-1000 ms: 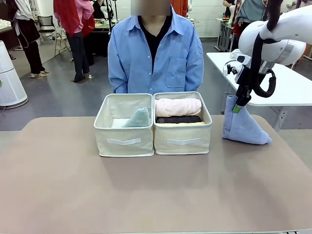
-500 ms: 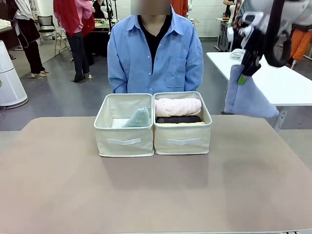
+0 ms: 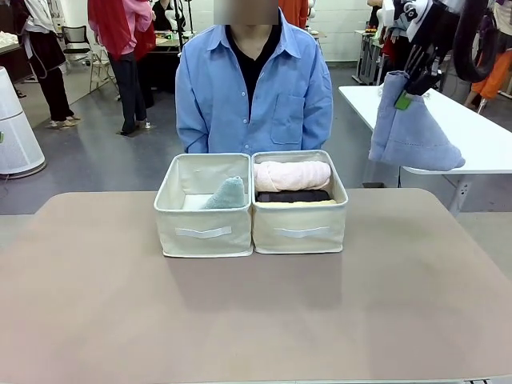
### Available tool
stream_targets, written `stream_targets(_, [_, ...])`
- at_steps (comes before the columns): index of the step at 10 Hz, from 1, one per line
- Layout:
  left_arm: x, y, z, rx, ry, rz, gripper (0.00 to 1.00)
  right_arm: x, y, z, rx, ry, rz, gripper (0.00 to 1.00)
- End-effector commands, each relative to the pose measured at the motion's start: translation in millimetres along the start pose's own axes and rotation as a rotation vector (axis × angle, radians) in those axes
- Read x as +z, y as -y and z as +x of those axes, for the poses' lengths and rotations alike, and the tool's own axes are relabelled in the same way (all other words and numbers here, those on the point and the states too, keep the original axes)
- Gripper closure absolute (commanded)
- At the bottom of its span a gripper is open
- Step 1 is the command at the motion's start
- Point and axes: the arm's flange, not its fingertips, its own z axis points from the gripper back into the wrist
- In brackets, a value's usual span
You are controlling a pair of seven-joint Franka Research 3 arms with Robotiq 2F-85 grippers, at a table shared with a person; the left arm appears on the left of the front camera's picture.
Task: Sort the towels based on their folding style.
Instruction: Pick up another triangle-folded towel from the table and place it in the left Fabric basket.
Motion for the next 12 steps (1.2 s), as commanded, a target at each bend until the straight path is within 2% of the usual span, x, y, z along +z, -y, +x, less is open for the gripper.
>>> stream_targets(1, [0,1,1,0.000,-0.005,0.009,0.00,0,5,2,0.000,-0.001,-0.002,1.00])
stream_targets(2, [0,1,1,0.000,-0.005,0.009,0.00,0,5,2,0.000,-0.001,-0.002,1.00])
stream_targets(3, [0,1,1,0.000,-0.005,0.009,0.00,-3,1,0,0.001,0.000,0.005,0.81])
stream_targets(5, [0,1,1,0.000,-0.005,0.009,0.00,1,-13,87,0.219,0.106,-0.012,0.81])
stream_targets(6, [0,1,1,0.000,-0.005,0.009,0.00,0,-22,133,0.298,0.128,-0.025,0.81])
stream_targets(7, [0,1,1,0.000,-0.005,0.009,0.00,-8,-25,165,0.313,0.117,-0.049,0.81])
stream_targets(9, [0,1,1,0.000,-0.005,0.009,0.00,-35,-30,221,0.333,0.140,-0.006,0.81])
stream_targets(12, [0,1,1,0.000,-0.005,0.009,0.00,-62,-38,283,0.371,0.128,0.023,0.81])
